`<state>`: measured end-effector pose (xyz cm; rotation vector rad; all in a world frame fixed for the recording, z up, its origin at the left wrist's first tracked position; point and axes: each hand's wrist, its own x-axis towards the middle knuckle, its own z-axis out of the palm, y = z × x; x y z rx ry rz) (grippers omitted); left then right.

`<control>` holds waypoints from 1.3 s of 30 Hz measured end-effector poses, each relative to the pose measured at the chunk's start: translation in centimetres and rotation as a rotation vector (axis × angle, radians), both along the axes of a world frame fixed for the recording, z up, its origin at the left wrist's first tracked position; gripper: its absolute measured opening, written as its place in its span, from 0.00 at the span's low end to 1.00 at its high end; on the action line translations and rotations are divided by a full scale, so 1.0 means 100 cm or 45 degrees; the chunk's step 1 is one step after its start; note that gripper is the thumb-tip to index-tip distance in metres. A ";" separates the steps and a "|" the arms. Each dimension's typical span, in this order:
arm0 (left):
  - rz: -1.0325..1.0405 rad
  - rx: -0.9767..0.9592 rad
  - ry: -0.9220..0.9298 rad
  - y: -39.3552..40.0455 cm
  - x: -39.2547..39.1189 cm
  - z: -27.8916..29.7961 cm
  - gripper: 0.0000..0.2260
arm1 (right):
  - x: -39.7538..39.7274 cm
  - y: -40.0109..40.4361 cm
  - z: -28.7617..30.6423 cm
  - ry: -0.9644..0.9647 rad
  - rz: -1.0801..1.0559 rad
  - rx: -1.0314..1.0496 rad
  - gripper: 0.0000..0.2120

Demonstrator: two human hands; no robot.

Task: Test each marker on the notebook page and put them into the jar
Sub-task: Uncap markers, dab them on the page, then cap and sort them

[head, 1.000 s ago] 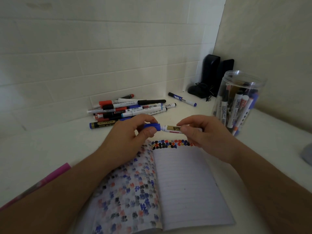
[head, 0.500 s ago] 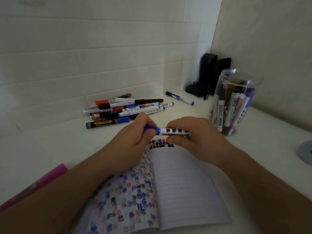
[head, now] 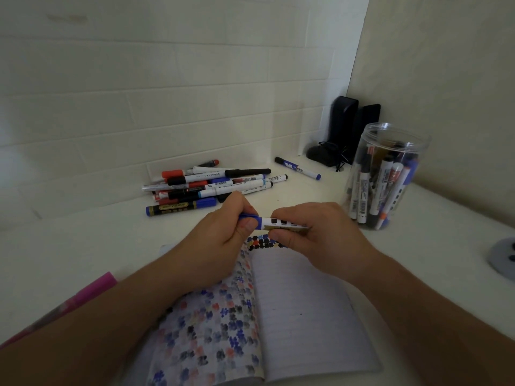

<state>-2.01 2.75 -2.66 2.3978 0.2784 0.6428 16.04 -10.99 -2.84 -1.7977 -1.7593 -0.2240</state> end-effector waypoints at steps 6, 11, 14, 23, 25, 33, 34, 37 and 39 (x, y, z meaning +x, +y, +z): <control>0.058 -0.004 -0.058 0.006 0.005 0.003 0.03 | -0.010 -0.006 0.007 0.351 -0.050 -0.195 0.11; 0.036 -0.118 -0.018 0.003 0.007 0.001 0.13 | -0.025 -0.008 0.024 -0.041 -0.079 -0.428 0.16; -0.013 -0.231 -0.081 0.004 0.006 -0.002 0.16 | -0.026 -0.014 0.044 0.035 -0.097 -0.407 0.27; -0.005 -0.114 0.010 0.012 0.003 -0.012 0.19 | 0.063 -0.066 0.142 0.491 -0.588 0.761 0.24; -0.015 -0.107 0.013 0.013 0.004 -0.013 0.20 | 0.077 -0.064 0.142 0.449 -0.689 0.759 0.22; -0.022 -0.081 0.020 0.015 0.005 -0.015 0.19 | 0.093 -0.050 0.113 0.123 -0.786 0.134 0.17; -0.023 -0.083 0.021 0.014 0.005 -0.015 0.19 | 0.094 -0.048 0.111 0.040 -0.797 0.092 0.13; -0.029 -0.091 0.022 0.014 0.005 -0.015 0.19 | 0.097 -0.044 0.102 -0.254 -0.812 -0.025 0.17; -0.029 -0.099 0.022 0.014 0.004 -0.015 0.18 | 0.101 -0.041 0.099 -0.333 -0.852 -0.074 0.26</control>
